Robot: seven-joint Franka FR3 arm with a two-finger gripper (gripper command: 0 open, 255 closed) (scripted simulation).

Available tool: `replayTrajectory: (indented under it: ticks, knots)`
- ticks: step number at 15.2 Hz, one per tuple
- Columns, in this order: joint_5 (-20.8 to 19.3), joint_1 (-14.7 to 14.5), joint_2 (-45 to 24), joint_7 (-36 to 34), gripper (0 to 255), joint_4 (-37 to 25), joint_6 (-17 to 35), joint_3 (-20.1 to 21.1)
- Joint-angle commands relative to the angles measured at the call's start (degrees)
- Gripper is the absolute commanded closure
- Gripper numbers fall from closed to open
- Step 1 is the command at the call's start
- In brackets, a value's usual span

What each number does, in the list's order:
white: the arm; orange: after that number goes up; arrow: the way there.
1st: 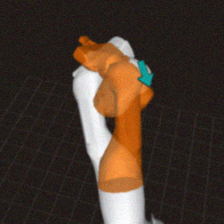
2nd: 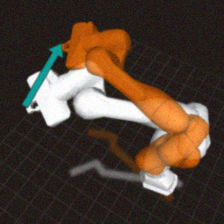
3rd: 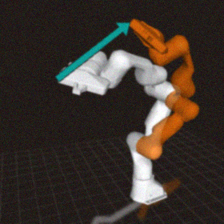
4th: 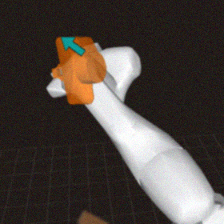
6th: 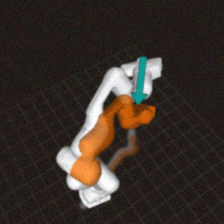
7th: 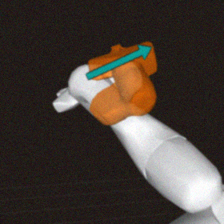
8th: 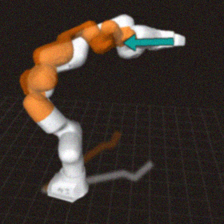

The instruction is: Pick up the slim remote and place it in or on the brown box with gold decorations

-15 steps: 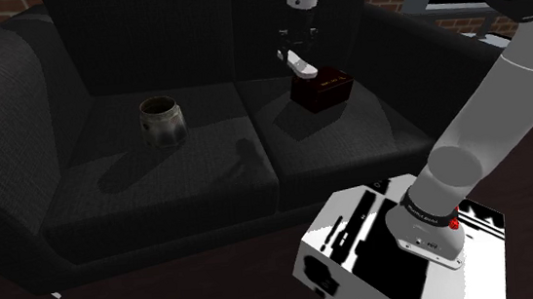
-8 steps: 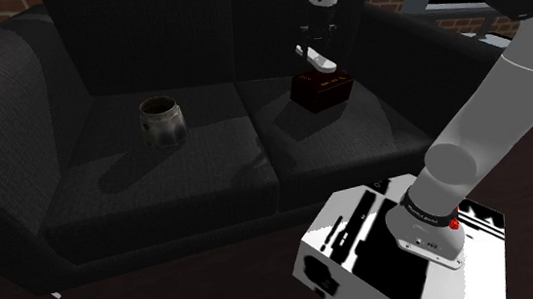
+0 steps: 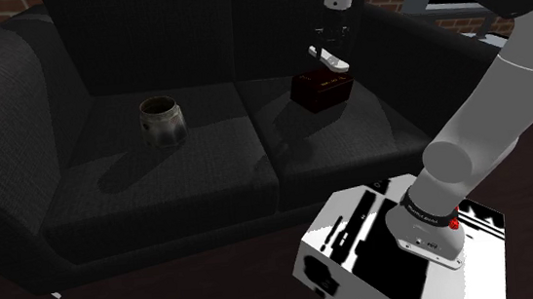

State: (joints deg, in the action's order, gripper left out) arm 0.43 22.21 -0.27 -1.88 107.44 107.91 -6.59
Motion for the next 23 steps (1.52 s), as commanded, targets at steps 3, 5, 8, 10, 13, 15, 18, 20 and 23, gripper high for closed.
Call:
replayTrajectory:
  ticks: [3, 5, 8, 10, 13, 15, 18, 20, 23]
  knots:
    - [0.1, 0.1, -0.7, 0.3, 255, 2.2, 2.9, -0.1]
    - [0.1, 0.1, -1.0, 0.3, 255, 3.4, 4.4, -0.1]
    - [0.2, 0.1, -1.5, 0.4, 255, 5.1, 6.6, -0.1]
    - [0.3, 0.1, -1.9, 0.4, 255, 6.1, 8.1, -0.1]
    - [0.3, 0.1, -2.1, 0.4, 255, 6.6, 8.7, -0.1]
    - [0.3, 0.1, -2.1, 0.4, 255, 6.6, 8.7, -0.1]
    - [0.3, 0.1, -2.1, 0.4, 255, 6.6, 8.7, -0.1]
    - [0.3, 0.1, -2.1, 0.4, 0, 6.6, 8.7, -0.1]
    - [0.3, 0.1, -2.1, 0.4, 0, 6.6, 8.7, -0.1]
